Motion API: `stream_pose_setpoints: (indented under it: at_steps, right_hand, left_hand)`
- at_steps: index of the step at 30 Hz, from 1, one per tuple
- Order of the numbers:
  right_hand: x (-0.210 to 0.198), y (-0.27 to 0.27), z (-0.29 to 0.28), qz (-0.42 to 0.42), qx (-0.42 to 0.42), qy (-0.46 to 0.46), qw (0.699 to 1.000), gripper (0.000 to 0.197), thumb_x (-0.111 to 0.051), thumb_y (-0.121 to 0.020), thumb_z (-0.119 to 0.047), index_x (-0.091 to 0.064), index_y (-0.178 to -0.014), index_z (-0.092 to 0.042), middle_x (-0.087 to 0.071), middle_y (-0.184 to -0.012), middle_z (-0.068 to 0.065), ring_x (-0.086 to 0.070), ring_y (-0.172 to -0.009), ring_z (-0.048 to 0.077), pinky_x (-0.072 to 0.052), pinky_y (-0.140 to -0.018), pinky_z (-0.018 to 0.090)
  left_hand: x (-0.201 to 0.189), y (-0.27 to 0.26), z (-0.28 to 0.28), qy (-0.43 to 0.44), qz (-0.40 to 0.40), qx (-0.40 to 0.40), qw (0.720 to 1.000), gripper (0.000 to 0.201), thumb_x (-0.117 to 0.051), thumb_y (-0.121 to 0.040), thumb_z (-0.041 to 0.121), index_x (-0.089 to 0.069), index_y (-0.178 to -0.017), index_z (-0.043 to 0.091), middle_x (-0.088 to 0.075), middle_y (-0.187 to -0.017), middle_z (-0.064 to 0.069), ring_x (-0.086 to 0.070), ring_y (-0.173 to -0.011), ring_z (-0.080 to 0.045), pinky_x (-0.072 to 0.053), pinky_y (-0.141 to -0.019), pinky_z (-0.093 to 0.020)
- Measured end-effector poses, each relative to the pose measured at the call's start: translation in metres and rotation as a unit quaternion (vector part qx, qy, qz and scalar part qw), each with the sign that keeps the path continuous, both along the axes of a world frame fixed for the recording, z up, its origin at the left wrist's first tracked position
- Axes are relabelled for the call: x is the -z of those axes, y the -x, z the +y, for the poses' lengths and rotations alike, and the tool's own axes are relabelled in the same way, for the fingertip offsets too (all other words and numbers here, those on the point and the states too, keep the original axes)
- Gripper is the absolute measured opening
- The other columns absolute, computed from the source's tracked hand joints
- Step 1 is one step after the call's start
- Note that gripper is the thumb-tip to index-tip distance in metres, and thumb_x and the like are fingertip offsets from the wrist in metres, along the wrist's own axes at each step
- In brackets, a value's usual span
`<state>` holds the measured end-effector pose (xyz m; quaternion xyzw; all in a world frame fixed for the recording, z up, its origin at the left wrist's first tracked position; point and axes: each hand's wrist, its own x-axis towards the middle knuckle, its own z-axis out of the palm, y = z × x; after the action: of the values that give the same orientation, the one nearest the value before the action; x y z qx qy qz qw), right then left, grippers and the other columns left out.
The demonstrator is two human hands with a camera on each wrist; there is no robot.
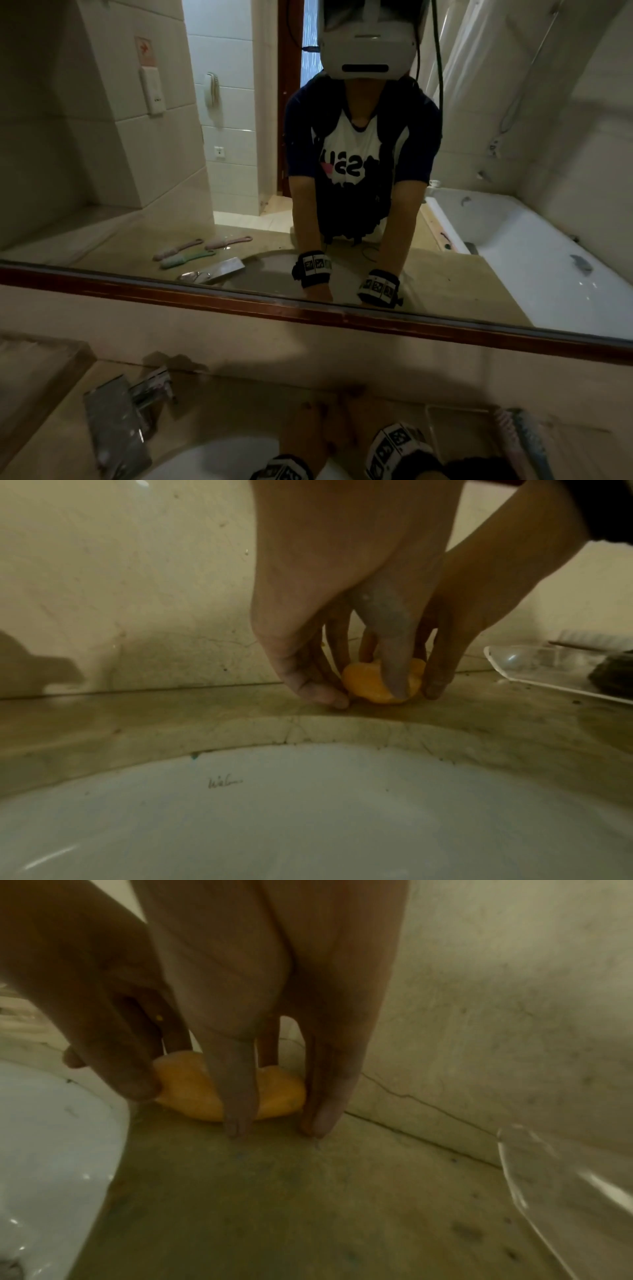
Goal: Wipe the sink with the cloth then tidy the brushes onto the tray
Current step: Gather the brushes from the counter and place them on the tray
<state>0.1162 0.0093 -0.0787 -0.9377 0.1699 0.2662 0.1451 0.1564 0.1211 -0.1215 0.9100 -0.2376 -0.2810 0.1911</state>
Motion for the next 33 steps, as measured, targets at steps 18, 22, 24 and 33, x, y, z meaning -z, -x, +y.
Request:
stream_pose_setpoints:
  at_steps: [18,22,24,33]
  right_hand:
    - [-0.039,0.056,-0.082,-0.115,0.031,0.098,0.988,0.058,-0.054,-0.091,-0.017,-0.032,-0.144,-0.020,-0.035,-0.146,0.011,-0.043,-0.130,0.032,-0.040,-0.106,0.041]
    - [-0.038,0.084,-0.113,-0.126,0.054,0.112,0.984,0.061,-0.058,-0.086,-0.025,-0.033,-0.142,-0.022,-0.039,-0.142,0.010,-0.042,-0.129,0.032,-0.041,-0.105,0.040]
    - [-0.037,0.099,-0.129,-0.114,0.061,0.106,0.986,0.066,-0.062,-0.083,-0.023,-0.031,-0.142,-0.023,-0.038,-0.141,0.010,-0.040,-0.129,0.032,-0.042,-0.103,0.039]
    - [-0.018,0.139,-0.163,-0.079,0.055,0.127,0.987,0.050,-0.048,-0.094,-0.032,-0.036,-0.140,-0.017,-0.044,-0.141,0.013,-0.047,-0.126,0.031,-0.039,-0.103,0.041]
  left_hand:
    - [-0.046,0.034,-0.075,0.161,-0.024,-0.028,0.986,0.053,-0.066,-0.083,0.009,-0.048,-0.132,0.014,-0.048,-0.133,-0.013,-0.056,-0.116,-0.027,-0.049,-0.098,-0.032]
    - [-0.056,0.057,-0.107,0.173,-0.007,0.003,0.985,0.050,-0.061,-0.086,0.008,-0.047,-0.133,0.013,-0.048,-0.130,-0.011,-0.057,-0.113,-0.026,-0.050,-0.095,-0.029]
    - [-0.058,0.069,-0.122,0.161,-0.011,0.024,0.987,0.051,-0.060,-0.086,0.008,-0.047,-0.134,0.015,-0.048,-0.131,-0.011,-0.057,-0.114,-0.026,-0.050,-0.095,-0.030]
    - [-0.053,0.109,-0.162,0.043,-0.095,0.134,0.985,0.045,-0.049,-0.093,0.024,-0.044,-0.137,0.016,-0.049,-0.136,-0.008,-0.055,-0.120,-0.022,-0.044,-0.096,-0.027]
